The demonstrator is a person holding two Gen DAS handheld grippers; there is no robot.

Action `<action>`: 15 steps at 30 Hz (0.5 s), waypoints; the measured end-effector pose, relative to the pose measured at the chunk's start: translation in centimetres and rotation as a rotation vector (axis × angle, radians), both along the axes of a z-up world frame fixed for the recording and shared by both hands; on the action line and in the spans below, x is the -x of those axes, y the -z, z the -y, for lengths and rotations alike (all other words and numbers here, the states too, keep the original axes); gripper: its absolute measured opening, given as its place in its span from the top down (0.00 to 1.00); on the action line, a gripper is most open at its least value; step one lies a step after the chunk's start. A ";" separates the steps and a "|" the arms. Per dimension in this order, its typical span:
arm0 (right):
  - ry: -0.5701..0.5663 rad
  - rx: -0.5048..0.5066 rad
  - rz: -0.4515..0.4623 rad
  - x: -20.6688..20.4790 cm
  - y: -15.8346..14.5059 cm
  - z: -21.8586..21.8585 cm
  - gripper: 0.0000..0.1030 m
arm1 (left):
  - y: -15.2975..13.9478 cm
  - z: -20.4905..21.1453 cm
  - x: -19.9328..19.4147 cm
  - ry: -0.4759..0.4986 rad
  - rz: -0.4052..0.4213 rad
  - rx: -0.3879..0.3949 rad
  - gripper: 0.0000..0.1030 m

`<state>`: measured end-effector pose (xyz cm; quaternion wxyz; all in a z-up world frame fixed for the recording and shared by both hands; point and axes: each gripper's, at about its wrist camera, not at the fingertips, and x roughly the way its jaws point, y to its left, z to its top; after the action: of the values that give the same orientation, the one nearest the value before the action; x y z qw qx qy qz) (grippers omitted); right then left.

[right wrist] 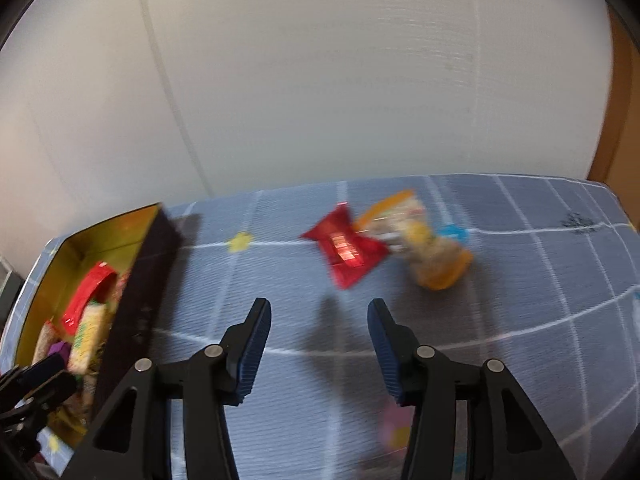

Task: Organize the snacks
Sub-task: 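Grasp the yellow-orange nut pouch on the table with the right tool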

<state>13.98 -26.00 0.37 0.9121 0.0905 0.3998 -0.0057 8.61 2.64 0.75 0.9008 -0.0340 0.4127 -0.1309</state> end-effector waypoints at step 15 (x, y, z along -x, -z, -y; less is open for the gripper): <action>-0.011 0.050 0.046 -5.7 0.9 6.7 0.39 | 0.5 -2.8 -1.6 -0.097 -0.041 0.088 0.55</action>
<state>19.68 -32.73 -0.54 0.9230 0.0656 0.3791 -0.0086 10.23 5.48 0.25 0.8949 -0.0962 0.4230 -0.1046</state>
